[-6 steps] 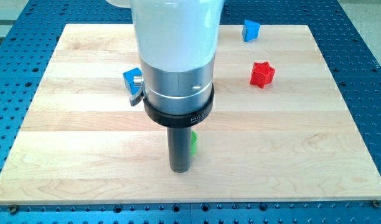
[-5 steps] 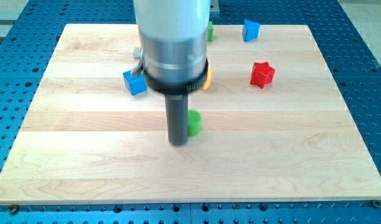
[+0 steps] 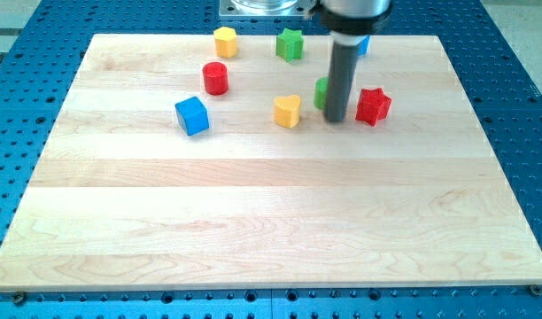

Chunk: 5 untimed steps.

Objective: Move the green circle parallel to the red circle

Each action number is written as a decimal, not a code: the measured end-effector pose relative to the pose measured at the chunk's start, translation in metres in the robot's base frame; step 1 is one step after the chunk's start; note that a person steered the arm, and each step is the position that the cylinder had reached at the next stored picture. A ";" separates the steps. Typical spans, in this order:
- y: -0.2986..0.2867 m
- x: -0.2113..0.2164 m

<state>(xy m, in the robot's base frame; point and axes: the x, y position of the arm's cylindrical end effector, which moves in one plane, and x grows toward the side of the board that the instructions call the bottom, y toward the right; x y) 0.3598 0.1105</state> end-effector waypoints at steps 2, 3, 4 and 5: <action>-0.008 -0.004; -0.063 -0.020; -0.055 -0.048; -0.023 -0.054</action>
